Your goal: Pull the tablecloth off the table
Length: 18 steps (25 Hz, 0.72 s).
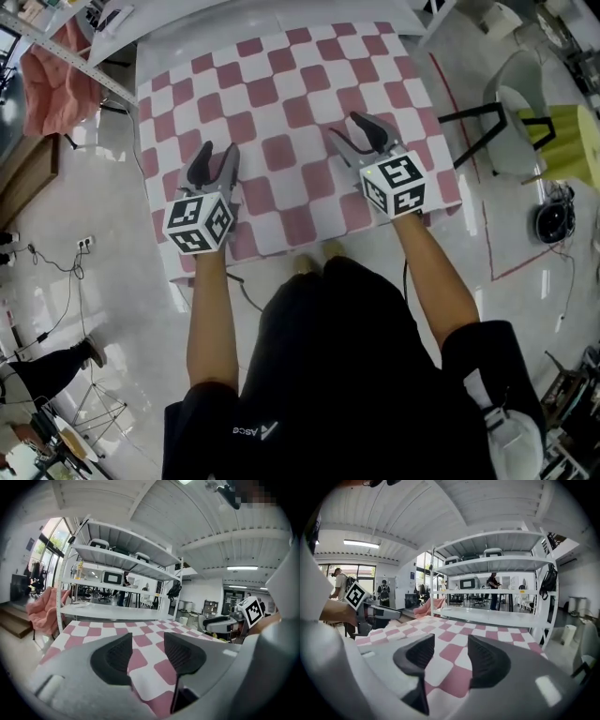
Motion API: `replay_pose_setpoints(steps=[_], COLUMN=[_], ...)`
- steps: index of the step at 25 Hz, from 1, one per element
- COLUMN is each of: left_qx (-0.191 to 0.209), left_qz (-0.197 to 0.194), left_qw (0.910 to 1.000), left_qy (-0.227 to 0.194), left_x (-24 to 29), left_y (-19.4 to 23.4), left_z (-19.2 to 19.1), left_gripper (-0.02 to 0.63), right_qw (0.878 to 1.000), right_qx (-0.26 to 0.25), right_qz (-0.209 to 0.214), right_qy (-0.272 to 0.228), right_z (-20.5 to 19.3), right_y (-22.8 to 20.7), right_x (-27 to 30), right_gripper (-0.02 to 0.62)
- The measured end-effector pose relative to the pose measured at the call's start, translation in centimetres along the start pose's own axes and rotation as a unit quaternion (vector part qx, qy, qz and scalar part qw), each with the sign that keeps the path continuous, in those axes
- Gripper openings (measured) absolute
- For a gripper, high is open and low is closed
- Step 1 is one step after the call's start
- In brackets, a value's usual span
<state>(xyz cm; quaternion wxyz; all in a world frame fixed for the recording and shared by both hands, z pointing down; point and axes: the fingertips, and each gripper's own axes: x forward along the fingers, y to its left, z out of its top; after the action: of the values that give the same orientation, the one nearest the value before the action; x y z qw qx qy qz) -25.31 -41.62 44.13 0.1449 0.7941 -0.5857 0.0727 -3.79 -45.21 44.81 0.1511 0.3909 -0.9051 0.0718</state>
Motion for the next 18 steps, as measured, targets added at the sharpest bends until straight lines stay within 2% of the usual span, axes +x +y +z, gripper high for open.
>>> replay_pose_setpoints(steps=[4,10,14,18], left_qx=[-0.029,-0.033,-0.037,-0.036], left_qz=[0.041,0.1,0.115,0.114], left_qw=[0.997,0.9835,0.9729,0.9655], left_qy=[0.058,0.147,0.197,0.231], left_x=[2.3,4.5,5.7,6.4], left_y=[2.7,6.4,7.8,8.1], left_z=[-2.9,-6.9,-8.9,-10.3], left_gripper=[0.267,0.312,0.327,0.327], right_qw=[0.998,0.989,0.982,0.976], right_qx=[0.022,0.043,0.057,0.062], right_qz=[-0.025,-0.038,-0.042,-0.048], right_qy=[0.058,0.135,0.175,0.206], right_z=[-3.2,-7.6,-9.8,-11.3], right_y=[-3.3,-7.1,-8.6,-9.4], right_x=[2.6,6.0,7.7,8.4], right_gripper=[0.272,0.328,0.344,0.35])
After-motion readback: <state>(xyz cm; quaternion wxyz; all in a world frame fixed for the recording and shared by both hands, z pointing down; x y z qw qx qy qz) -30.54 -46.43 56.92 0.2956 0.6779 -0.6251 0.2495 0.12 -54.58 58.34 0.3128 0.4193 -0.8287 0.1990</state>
